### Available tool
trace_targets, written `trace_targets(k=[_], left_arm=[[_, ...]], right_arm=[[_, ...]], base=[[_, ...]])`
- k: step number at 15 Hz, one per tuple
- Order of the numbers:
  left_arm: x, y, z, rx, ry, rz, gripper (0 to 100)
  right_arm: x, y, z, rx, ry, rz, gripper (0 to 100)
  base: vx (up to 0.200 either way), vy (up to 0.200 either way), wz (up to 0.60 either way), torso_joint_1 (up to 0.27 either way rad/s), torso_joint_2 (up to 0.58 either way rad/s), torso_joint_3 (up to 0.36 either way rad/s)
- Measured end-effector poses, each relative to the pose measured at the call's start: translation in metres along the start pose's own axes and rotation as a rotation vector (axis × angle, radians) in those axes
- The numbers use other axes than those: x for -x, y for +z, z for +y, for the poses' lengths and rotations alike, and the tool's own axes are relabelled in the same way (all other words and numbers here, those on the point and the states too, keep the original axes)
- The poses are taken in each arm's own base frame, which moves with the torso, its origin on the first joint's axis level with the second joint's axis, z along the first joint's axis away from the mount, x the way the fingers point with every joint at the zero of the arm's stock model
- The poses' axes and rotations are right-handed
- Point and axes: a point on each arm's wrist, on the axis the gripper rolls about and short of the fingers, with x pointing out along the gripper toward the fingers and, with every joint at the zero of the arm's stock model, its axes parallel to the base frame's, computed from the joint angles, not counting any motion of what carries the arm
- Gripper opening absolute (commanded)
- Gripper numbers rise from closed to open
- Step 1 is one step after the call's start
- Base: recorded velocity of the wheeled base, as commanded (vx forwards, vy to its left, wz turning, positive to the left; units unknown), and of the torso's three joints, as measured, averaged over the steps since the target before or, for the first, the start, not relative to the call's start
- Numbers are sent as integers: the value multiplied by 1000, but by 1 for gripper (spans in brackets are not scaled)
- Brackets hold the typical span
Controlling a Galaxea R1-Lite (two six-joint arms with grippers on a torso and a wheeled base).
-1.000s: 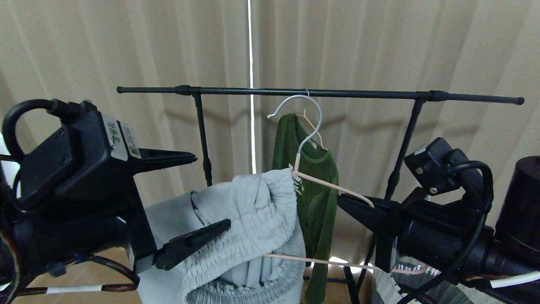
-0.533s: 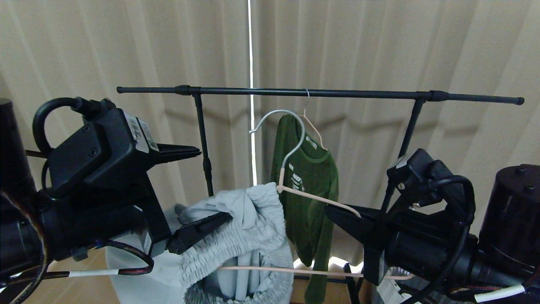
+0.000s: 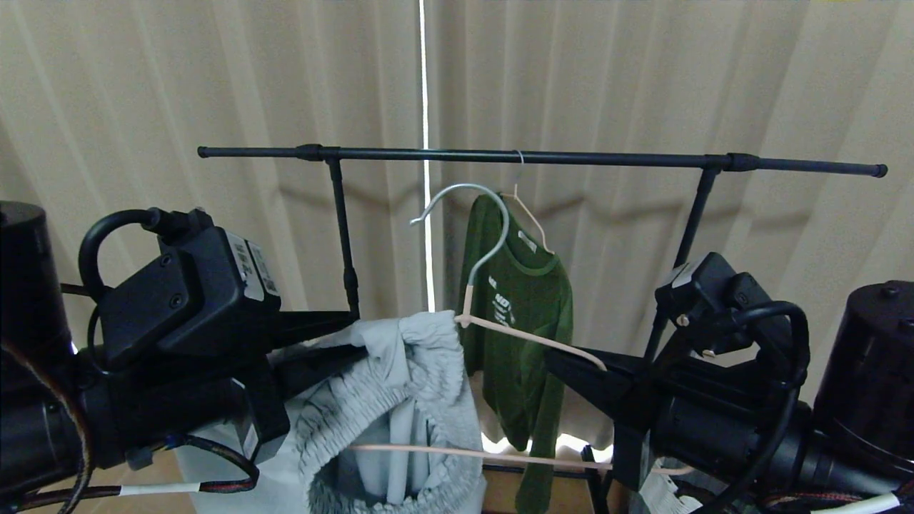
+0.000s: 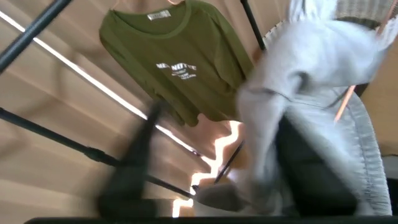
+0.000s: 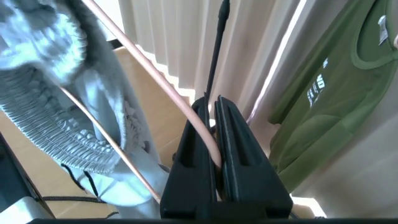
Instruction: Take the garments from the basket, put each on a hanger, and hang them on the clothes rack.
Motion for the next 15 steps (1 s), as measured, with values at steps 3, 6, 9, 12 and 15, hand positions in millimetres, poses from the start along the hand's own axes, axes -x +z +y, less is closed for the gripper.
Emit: trace_targets(k=[3,6,9,12,15], left_arm=[[0,-1,-1,3,0,4,0],[0,-2,-1,9,1,9,0],[2,-3,-2,12,5,14,0],[5,-12,7,35,101,79,0],[10,-23,19,177,282,176,0]], right_arm=[[1,3,1,-2,30,-21,0],[1,2,1,6,31,-20,100],[1,3,0,4,26,-29,100],[2,5,-7,-5,-6,-36,100],[6,5,-11,-9,-17,-43,100]], base=[[0,0,0,0,0,0],[0,0,0,0,0,0],[0,0,0,0,0,0],[0,0,0,0,0,0],[0,0,0,0,0,0]])
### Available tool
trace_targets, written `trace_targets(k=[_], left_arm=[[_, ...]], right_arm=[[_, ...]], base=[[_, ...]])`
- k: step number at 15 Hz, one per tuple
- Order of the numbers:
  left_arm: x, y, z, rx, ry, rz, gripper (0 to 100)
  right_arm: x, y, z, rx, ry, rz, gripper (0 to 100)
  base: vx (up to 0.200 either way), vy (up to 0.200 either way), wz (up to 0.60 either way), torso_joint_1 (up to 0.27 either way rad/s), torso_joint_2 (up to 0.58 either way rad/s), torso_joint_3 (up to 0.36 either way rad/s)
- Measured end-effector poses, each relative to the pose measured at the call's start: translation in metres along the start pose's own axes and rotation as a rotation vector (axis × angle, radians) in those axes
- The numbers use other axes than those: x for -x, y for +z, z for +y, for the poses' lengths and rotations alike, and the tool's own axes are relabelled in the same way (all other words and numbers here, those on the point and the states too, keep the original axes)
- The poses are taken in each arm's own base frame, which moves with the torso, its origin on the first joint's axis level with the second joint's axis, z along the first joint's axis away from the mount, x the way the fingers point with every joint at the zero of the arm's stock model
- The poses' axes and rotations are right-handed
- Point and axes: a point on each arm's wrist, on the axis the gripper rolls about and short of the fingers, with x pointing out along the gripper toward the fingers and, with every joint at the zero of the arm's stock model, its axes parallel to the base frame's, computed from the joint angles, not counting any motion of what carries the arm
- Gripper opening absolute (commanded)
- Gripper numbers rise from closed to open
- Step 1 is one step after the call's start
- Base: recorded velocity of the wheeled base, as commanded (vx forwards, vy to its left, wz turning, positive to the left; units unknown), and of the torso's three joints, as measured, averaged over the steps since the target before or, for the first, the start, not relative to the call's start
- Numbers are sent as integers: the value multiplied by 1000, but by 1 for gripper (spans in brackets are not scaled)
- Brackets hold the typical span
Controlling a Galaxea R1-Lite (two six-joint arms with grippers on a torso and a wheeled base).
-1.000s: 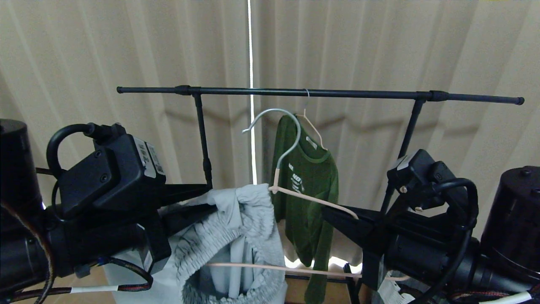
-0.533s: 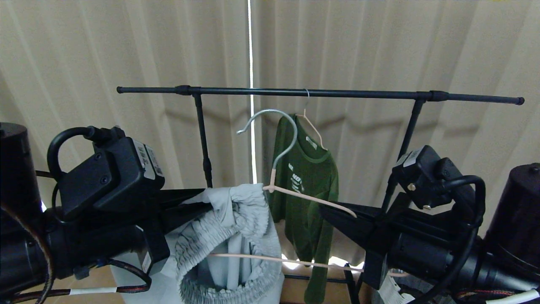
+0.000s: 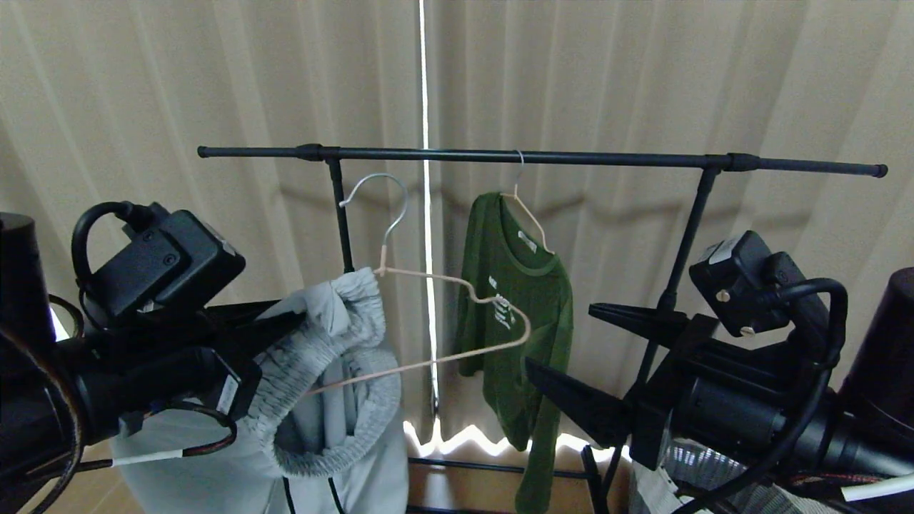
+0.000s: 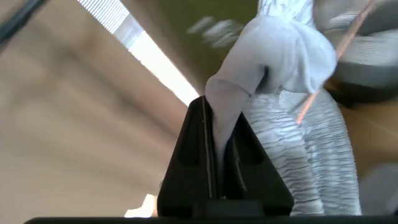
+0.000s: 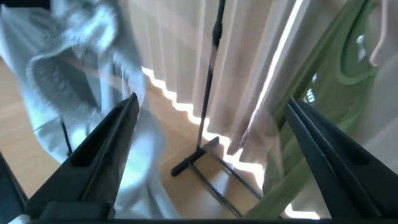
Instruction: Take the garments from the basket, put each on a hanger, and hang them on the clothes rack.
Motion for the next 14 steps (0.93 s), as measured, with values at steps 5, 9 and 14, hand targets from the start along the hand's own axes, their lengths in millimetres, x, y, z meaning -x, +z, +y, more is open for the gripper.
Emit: trace_targets(k=[5,9,14], left_arm=[[2,24,-3,250,14,-202,0],[-2,34,-9,257,-6,-320,0],[-6,36,-28,234,-105,-365,0]], right_arm=[[2,-9,0,27,15,9,100],[-1,-16,8,29,65,38,100],[-21,-10,13,22,76,-40,100]], base=[[0,0,0,0,0,0],[0,0,0,0,0,0],[0,0,0,0,0,0]])
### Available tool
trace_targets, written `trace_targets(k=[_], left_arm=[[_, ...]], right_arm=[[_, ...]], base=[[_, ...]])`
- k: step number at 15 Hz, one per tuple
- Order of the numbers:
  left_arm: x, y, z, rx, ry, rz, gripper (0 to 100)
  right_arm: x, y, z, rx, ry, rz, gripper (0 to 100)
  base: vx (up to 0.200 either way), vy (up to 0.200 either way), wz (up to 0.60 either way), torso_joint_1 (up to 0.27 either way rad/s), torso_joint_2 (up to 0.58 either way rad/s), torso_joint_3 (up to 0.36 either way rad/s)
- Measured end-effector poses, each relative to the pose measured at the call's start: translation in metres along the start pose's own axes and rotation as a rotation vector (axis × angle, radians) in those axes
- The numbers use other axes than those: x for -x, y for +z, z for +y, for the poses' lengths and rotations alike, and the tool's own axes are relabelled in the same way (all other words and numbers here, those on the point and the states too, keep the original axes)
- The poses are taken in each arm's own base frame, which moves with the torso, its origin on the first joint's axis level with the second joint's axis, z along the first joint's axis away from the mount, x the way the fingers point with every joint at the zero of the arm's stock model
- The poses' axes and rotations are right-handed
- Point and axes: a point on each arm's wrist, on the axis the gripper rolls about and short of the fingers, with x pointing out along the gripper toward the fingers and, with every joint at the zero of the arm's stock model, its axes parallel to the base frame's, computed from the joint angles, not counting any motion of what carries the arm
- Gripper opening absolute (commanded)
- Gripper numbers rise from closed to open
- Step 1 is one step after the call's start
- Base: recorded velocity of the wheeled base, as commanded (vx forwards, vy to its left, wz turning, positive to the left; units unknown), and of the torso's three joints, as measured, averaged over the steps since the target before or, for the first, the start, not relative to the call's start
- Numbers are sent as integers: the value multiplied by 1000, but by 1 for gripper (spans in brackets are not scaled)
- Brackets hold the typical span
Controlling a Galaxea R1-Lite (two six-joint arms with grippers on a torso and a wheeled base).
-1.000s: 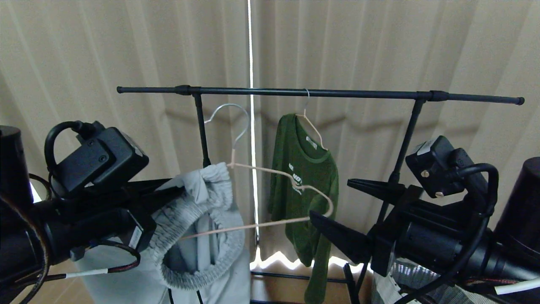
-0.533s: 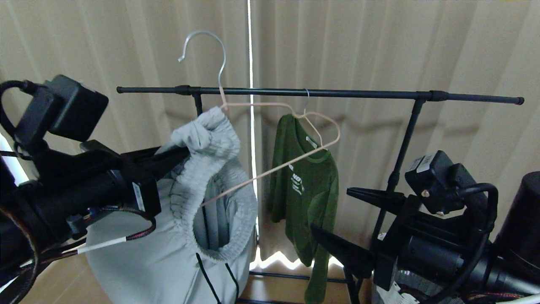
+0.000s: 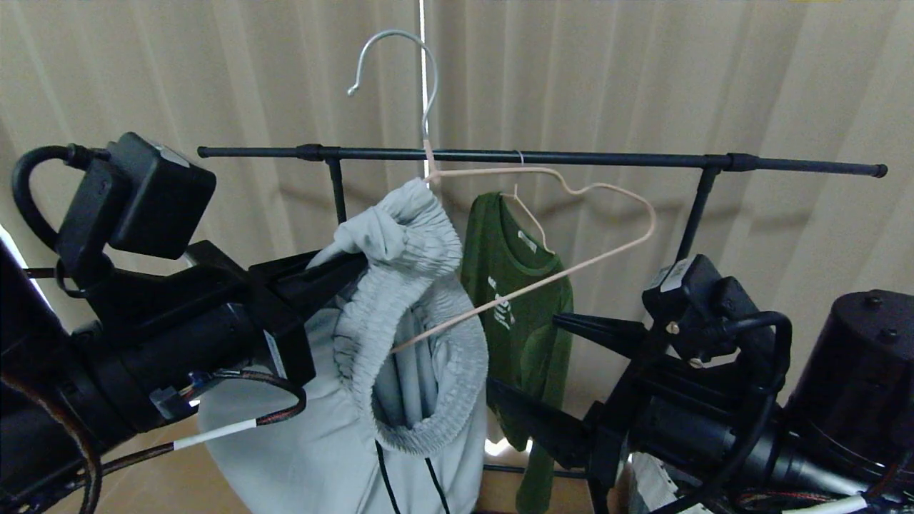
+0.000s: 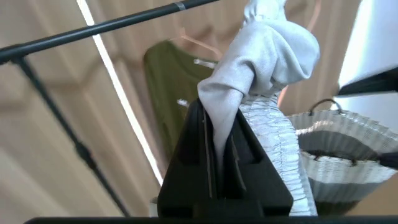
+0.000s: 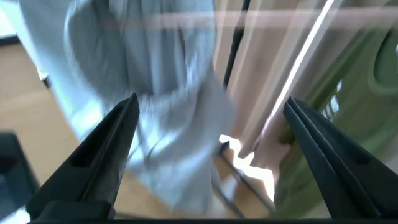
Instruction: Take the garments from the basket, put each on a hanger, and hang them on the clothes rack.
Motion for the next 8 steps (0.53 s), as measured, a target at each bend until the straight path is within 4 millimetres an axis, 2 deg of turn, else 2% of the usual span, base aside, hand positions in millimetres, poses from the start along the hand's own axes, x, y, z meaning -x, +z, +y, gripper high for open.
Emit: trace_targets(k=[3,6,7,8], left_arm=[[2,1,-3,-2,-40,-11,0],[6,3,-8,-1,-65,-22,0],[8,3,-9,-1,-73,-25,0],[10,3,-10,-2,-76,-27,0]], right_arm=[[-15,-5,0,3,-11,-4,100],[-22,-11,0,3,-15,22,100],[-24,-13,0,3,-16,29,0],[-25,-15,0,4,-16,35,0]], base=[[0,0,0,0,0,0],[0,0,0,0,0,0],[0,0,0,0,0,0],[0,0,0,0,0,0]])
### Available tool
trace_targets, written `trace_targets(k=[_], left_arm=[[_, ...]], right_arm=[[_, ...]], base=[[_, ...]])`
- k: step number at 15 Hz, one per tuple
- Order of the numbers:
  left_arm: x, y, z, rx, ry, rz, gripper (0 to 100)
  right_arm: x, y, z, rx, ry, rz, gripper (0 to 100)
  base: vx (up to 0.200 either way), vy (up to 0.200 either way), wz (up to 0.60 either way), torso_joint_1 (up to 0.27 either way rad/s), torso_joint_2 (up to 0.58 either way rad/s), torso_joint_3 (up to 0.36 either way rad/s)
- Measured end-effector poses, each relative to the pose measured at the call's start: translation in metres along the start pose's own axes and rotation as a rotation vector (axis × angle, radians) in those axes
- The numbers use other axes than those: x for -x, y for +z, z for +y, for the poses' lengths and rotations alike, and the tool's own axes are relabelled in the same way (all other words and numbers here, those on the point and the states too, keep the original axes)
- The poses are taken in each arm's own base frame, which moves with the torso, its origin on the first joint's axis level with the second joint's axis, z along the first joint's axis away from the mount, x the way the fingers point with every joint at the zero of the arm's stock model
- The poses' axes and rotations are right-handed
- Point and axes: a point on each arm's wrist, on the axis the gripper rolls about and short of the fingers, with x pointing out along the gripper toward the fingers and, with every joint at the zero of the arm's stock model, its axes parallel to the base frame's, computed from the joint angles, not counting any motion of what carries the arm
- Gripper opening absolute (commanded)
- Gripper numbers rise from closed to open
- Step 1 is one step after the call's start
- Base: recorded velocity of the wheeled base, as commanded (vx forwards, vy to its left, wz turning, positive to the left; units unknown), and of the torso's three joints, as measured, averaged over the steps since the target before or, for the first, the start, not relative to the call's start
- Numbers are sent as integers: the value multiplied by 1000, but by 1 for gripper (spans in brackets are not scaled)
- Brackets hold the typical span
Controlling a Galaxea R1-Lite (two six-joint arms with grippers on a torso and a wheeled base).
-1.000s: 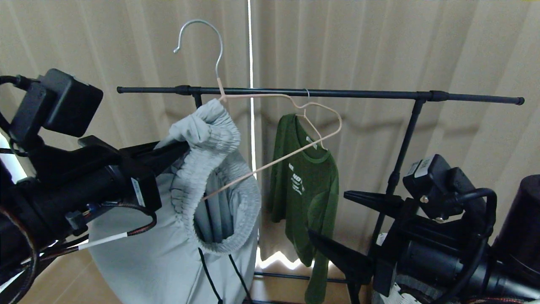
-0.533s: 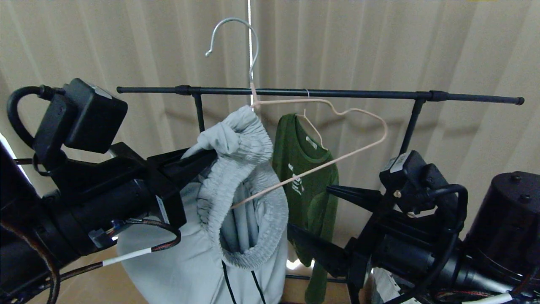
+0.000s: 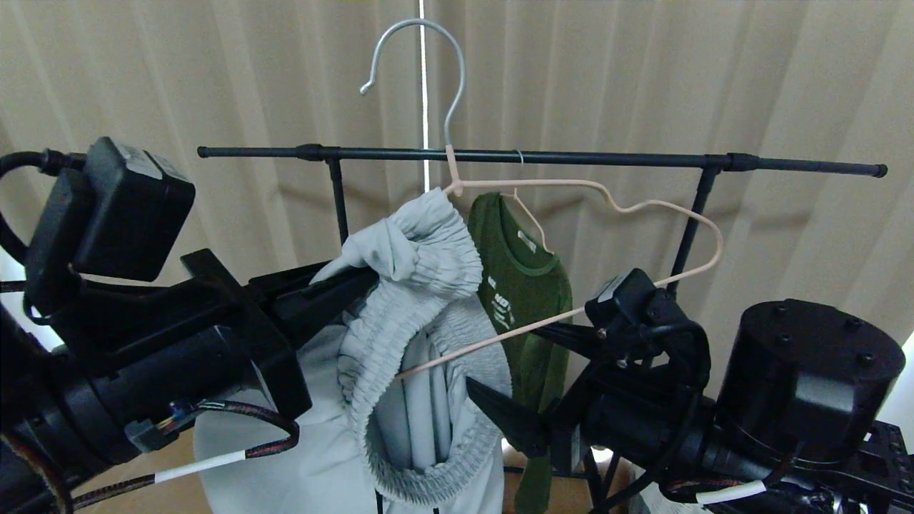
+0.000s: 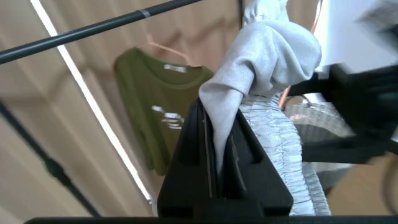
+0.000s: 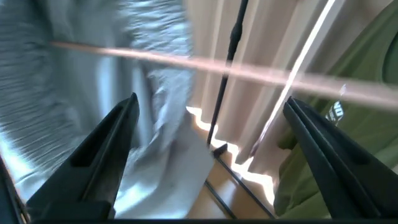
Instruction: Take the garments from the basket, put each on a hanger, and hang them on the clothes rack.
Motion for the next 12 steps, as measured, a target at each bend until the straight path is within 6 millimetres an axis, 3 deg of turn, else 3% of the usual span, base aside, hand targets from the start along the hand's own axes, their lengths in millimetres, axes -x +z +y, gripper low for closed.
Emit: trace_targets(k=[6,9,12], left_arm=[[6,2,0,0,0,-12,0],[7,0,2,-12,16,-4,0],[8,-7,15,-130,81,27,0]], right_arm=[[-1,-3,-7,-5,-27,9,0],[3,3,-26,-17,-94,-33,0],[8,7,-52,-30,-188,-60,0]], base=[[0,0,0,0,0,0],[0,0,0,0,0,0],[0,0,0,0,0,0]])
